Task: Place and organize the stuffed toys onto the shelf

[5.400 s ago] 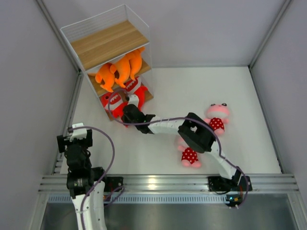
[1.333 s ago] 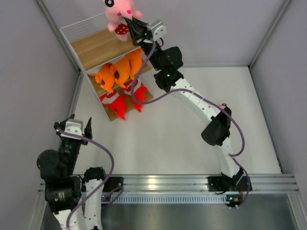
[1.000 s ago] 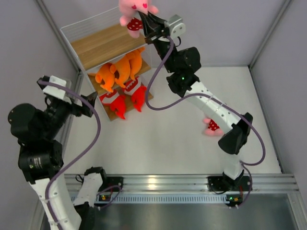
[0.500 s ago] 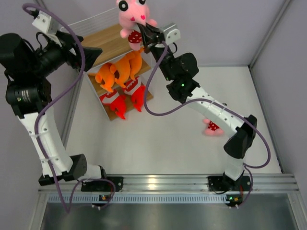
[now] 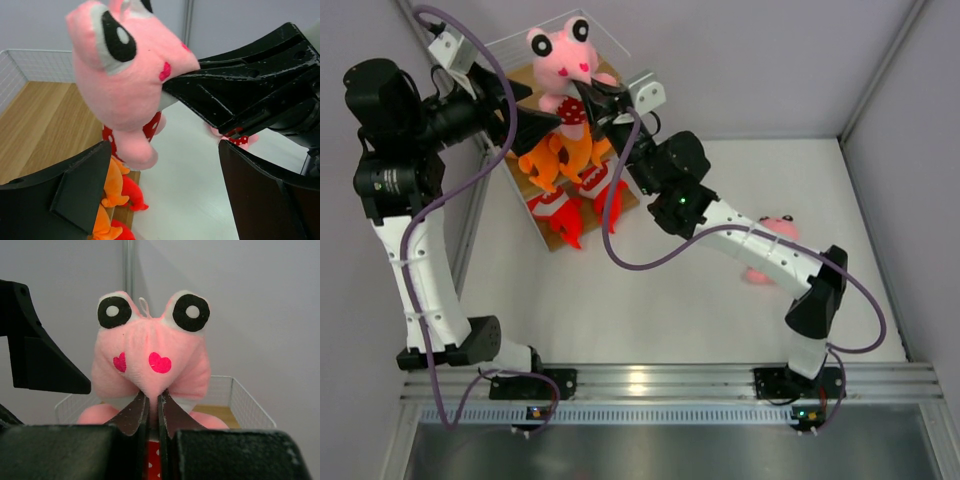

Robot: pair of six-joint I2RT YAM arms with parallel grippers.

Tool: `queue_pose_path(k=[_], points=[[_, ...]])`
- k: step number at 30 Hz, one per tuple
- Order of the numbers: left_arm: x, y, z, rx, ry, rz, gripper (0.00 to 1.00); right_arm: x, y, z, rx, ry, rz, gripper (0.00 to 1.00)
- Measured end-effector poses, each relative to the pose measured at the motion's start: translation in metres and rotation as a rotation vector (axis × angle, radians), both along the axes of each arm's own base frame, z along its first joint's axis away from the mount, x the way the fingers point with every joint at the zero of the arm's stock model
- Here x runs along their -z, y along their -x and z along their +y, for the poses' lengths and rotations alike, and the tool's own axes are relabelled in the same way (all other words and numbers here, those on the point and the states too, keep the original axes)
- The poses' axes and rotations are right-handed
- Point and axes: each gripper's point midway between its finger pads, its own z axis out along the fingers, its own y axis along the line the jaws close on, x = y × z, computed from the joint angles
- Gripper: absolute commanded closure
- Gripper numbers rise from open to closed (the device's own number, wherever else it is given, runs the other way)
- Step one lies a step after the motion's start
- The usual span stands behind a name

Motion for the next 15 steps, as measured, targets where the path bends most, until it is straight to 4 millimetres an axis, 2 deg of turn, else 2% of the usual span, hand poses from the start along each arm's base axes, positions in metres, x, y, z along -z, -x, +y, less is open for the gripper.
queue_pose_path(k=[3, 7, 9, 10, 11, 15], points=[[0.001, 0.005, -0.006, 0.022, -0.015, -0.018, 0.06, 0.003, 0.002, 0.006, -0.026, -0.005, 0.007, 1.00], [-0.003, 0.001, -0.001, -0.027, -0.025, -0.044, 0.09, 0.011, 0.001, 0.015, -0.041, 0.016, 0.013, 1.00], [-0.005, -0.004, 0.003, -0.054, -0.023, -0.055, 0.21, 0.015, 0.003, 0.020, -0.051, 0.028, 0.016, 1.00], [-0.006, -0.005, 0.004, -0.063, -0.020, -0.057, 0.38, 0.015, 0.005, 0.022, -0.056, 0.030, 0.017, 1.00], [-0.007, -0.006, 0.004, -0.069, -0.016, -0.056, 0.44, 0.015, 0.007, 0.023, -0.061, 0.029, 0.015, 1.00], [-0.009, -0.013, 0.008, -0.097, -0.022, -0.083, 0.44, 0.012, 0.013, 0.025, -0.077, 0.012, 0.011, 1.00]])
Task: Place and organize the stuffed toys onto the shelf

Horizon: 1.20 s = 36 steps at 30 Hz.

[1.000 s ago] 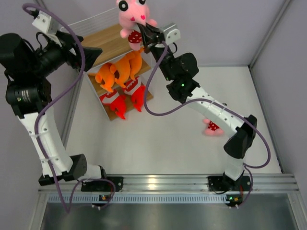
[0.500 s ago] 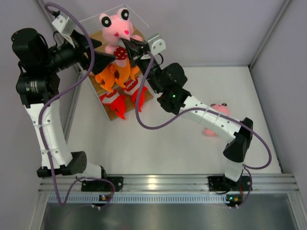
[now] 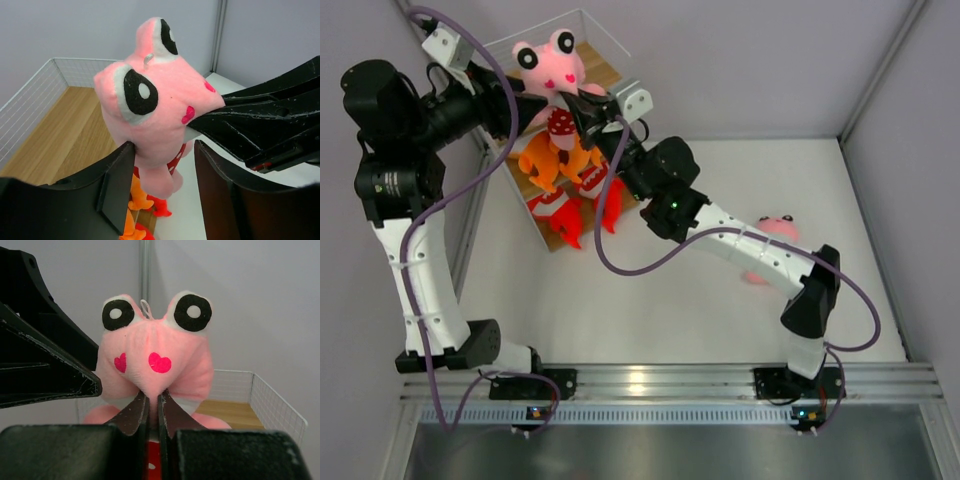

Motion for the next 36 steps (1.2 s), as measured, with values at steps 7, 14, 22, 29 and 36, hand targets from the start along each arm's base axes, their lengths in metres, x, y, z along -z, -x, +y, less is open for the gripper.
queue_pose_path(k=[7, 14, 22, 29, 36], points=[[0.005, -0.015, 0.005, -0.046, -0.001, -0.001, 1.00, 0.001, 0.001, 0.001, -0.013, -0.004, 0.007, 1.00], [0.007, -0.026, 0.005, -0.064, 0.000, -0.021, 1.00, 0.004, -0.004, 0.005, -0.002, -0.004, 0.013, 1.00], [0.001, -0.039, 0.017, -0.168, -0.007, -0.078, 1.00, 0.004, -0.013, 0.012, 0.026, -0.014, -0.004, 0.51], [-0.013, -0.062, 0.033, -0.279, -0.039, -0.182, 1.00, 0.004, -0.015, 0.013, 0.052, -0.023, -0.033, 0.13], [-0.001, -0.109, 0.062, -0.448, -0.067, -0.185, 1.00, 0.036, -0.020, 0.010, 0.089, 0.022, -0.015, 0.10]])
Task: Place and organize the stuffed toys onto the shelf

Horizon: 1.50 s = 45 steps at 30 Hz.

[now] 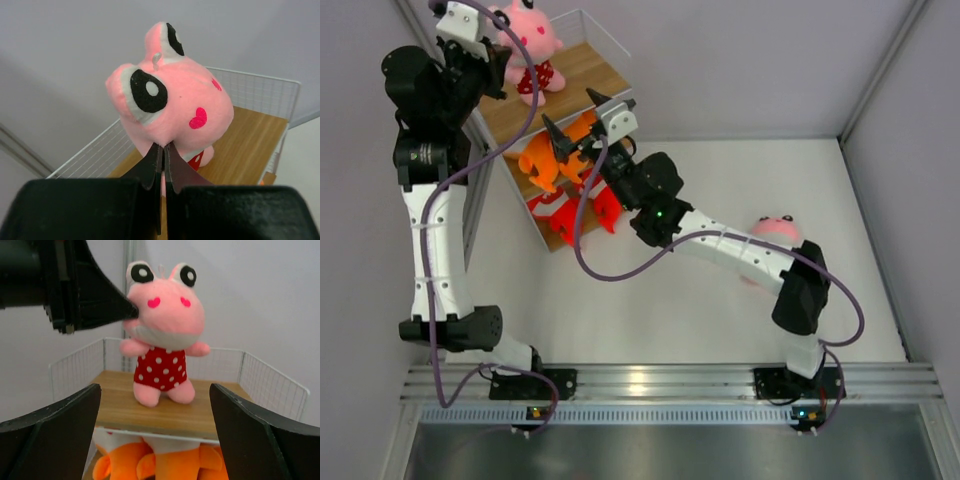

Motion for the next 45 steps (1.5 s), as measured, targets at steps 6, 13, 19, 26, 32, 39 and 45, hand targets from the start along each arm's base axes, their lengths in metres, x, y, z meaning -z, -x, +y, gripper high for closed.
queue_pose_path(k=[6, 13, 19, 26, 32, 39, 45], points=[[0.009, -0.027, 0.025, -0.136, -0.020, -0.003, 1.00, 0.039, -0.002, -0.005, 0.029, 0.073, 0.046, 0.10], [0.011, -0.034, 0.042, -0.226, -0.048, -0.010, 1.00, 0.033, 0.001, -0.026, 0.070, 0.043, 0.054, 0.10], [0.006, -0.037, 0.059, -0.304, -0.070, -0.025, 1.00, 0.021, 0.005, -0.035, 0.074, 0.013, 0.041, 0.10], [0.008, -0.038, 0.068, -0.336, -0.072, -0.019, 1.00, 0.032, 0.004, -0.034, 0.077, 0.029, 0.049, 0.10], [0.010, -0.035, 0.072, -0.339, -0.061, -0.010, 1.00, 0.033, 0.004, -0.034, 0.077, 0.030, 0.053, 0.09], [-0.004, -0.013, 0.072, -0.333, -0.044, -0.027, 1.00, 0.034, 0.004, -0.034, 0.068, 0.026, 0.065, 0.09], [-0.012, 0.004, 0.074, -0.337, -0.039, -0.034, 1.00, 0.038, 0.003, -0.032, 0.062, 0.034, 0.080, 0.09]])
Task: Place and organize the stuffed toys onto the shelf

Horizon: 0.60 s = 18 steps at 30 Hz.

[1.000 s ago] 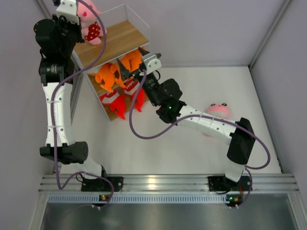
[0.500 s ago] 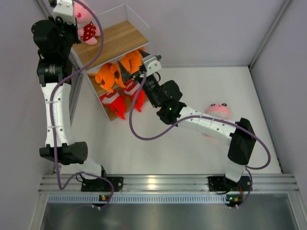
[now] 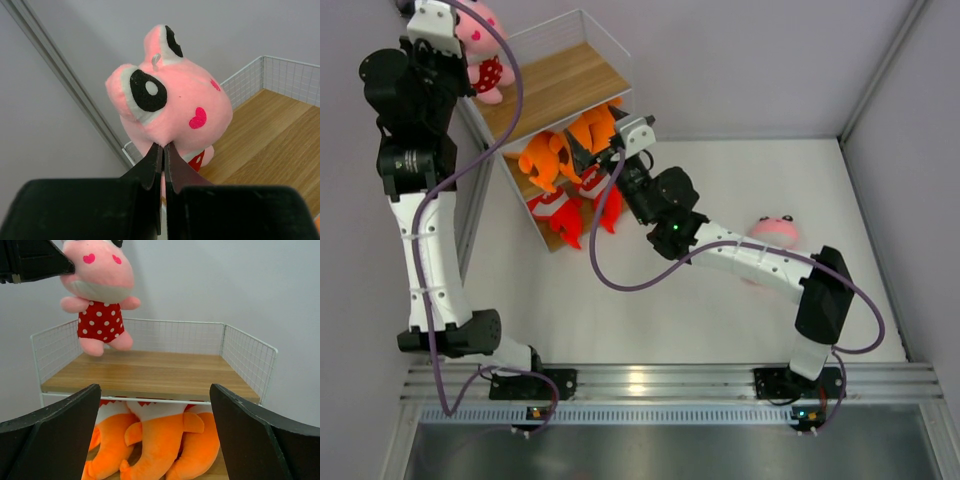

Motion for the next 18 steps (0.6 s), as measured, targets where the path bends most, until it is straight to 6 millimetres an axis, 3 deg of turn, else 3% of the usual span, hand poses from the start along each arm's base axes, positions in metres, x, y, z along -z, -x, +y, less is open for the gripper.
queue_pose_path(k=[6, 13, 17, 18], points=[[-0.001, 0.010, -0.003, 0.027, 0.020, 0.001, 1.00, 0.002, 0.000, 0.001, -0.005, 0.001, 0.011, 0.10], [0.018, -0.004, 0.011, -0.006, 0.051, 0.051, 1.00, -0.003, 0.002, -0.002, -0.009, -0.006, 0.013, 0.09], [0.023, -0.011, 0.015, -0.025, 0.063, 0.060, 0.67, -0.006, 0.003, -0.005, -0.009, -0.010, 0.011, 0.09], [0.023, -0.011, 0.016, -0.029, 0.068, 0.061, 0.54, -0.007, 0.004, -0.005, -0.008, -0.012, 0.011, 0.09]])
